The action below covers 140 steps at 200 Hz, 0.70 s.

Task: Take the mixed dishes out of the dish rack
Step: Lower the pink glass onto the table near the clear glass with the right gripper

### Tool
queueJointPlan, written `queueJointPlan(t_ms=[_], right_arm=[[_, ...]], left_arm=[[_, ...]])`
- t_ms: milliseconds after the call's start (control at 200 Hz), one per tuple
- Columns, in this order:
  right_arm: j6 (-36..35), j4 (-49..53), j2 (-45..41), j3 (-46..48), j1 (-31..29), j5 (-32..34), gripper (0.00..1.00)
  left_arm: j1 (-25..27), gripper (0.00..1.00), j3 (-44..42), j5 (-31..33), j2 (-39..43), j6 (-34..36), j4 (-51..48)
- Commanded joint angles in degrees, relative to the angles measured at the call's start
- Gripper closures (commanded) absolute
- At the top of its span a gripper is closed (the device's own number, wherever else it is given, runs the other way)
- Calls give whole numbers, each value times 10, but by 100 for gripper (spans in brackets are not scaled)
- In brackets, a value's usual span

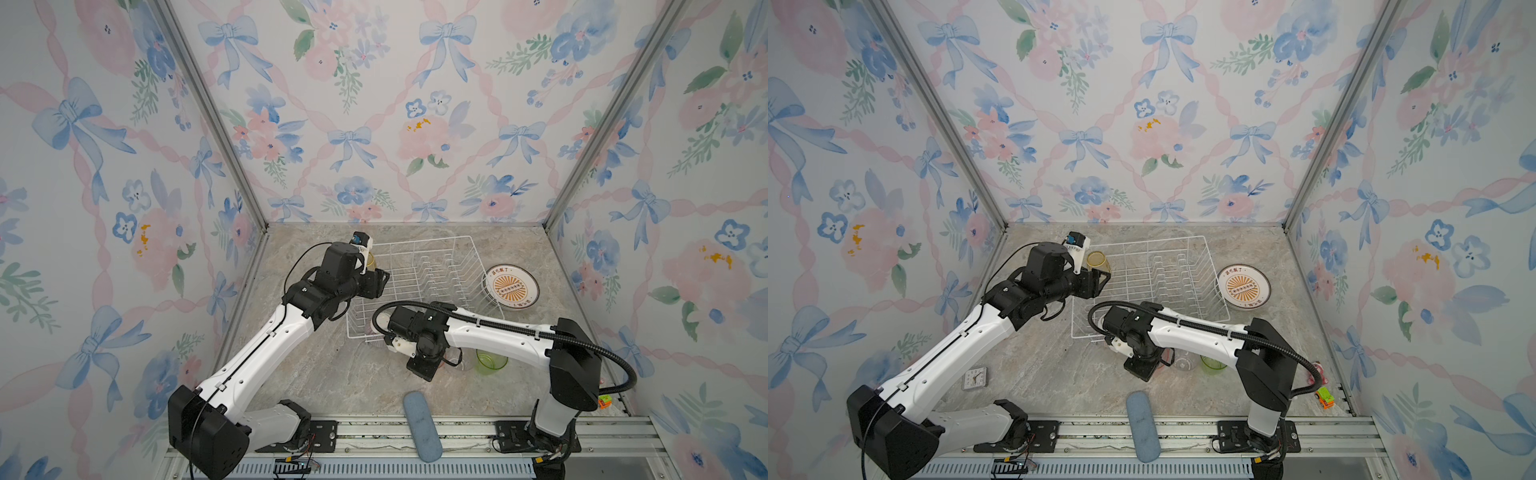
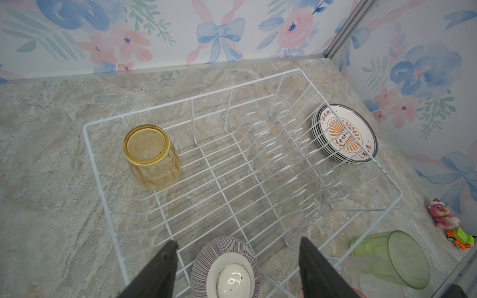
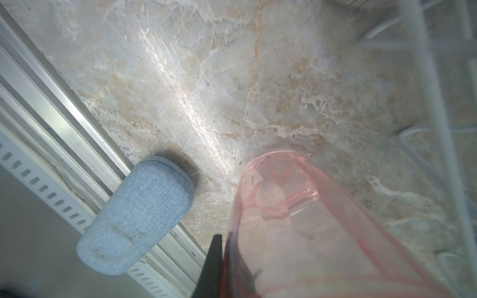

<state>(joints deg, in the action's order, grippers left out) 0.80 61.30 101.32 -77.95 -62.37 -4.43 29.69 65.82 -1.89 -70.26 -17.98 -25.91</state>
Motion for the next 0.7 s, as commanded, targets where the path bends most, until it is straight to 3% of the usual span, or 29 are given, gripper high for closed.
queueJointPlan(t_ms=[0, 695], right_arm=[[-8, 19, 12, -14, -5, 2, 100], [-12, 2, 37, -7, 5, -9, 97]], left_arm=[[3, 31, -8, 6, -2, 12, -7], [3, 29, -14, 5, -12, 15, -7]])
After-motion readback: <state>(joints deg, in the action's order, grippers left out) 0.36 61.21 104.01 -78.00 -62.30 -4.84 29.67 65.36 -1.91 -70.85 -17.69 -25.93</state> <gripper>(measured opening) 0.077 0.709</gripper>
